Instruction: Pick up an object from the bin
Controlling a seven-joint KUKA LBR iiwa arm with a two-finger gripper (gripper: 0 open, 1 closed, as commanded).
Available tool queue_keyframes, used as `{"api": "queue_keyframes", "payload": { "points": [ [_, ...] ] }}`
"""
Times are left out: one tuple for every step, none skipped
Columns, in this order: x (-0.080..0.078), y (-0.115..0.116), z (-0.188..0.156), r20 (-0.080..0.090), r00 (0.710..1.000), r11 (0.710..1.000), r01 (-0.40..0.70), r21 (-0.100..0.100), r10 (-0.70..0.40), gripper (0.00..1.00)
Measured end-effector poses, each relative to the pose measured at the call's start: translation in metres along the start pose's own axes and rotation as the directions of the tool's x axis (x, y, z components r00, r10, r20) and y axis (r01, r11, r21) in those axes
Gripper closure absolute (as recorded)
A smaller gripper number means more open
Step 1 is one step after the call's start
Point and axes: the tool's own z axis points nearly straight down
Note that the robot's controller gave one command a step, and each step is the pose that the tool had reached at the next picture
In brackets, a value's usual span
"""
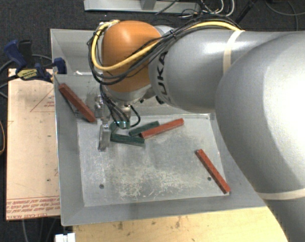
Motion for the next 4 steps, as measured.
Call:
{"api": "queue_keyframes", "payload": {
  "points": [
    [-0.006,0.017,0.016,0.008,0.982,0.982,0.190,0.000,-0.190,0.00],
    [-0.005,-0.084,0.097,0.009,0.987,0.987,0.158,0.001,-0.158,0.00],
    [-0.006,-0.079,0.092,0.014,0.986,0.986,0.164,-0.002,-0.164,1.00],
    [-0.005,-0.085,-0.003,0.018,0.971,0.971,0.240,0.001,-0.240,1.00]
  ]
}}
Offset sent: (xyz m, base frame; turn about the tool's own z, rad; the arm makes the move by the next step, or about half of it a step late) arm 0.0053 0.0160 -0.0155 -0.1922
